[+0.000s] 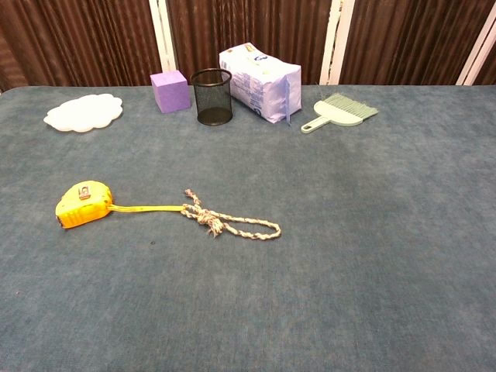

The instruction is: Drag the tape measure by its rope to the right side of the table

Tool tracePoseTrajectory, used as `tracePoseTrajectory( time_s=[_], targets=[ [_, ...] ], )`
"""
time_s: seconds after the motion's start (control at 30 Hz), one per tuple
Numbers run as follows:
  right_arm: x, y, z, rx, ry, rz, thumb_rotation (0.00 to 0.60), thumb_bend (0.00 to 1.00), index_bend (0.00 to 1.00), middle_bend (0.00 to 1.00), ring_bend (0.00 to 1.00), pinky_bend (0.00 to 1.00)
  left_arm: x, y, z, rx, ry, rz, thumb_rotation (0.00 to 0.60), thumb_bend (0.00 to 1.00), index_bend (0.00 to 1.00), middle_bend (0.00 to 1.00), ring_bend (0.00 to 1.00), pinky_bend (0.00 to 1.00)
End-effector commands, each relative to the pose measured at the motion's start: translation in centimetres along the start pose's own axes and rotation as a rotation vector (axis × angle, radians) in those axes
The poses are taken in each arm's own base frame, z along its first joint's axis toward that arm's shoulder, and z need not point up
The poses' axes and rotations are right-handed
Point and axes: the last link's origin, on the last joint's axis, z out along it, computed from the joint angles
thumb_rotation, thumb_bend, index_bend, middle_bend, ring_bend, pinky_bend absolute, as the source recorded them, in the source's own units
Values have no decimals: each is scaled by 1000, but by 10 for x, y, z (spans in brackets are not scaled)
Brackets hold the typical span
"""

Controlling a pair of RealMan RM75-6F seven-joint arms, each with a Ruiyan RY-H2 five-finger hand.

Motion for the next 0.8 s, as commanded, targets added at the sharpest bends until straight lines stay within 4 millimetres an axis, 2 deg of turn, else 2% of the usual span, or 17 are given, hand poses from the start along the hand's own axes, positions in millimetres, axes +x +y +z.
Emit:
tracePoseTrajectory(
  time_s=[0.03, 0.5, 0.8],
  targets=[
    [-2, 0, 0, 2, -6, -7, 600, 215, 241, 79, 48, 0, 1, 1, -1, -3, 6, 0, 600, 467, 45, 0, 0, 98],
    [-1, 0, -2, 4, -4, 2, 600, 214, 242, 79, 48, 0, 1, 3, -4, -11, 2, -2, 600, 467, 45, 0, 0, 98],
    [-6, 0, 5, 49, -32, -7, 600, 215, 244, 79, 48, 0, 1, 5, -4, -10, 7, -9, 600, 466, 45, 0, 0, 99]
  ],
)
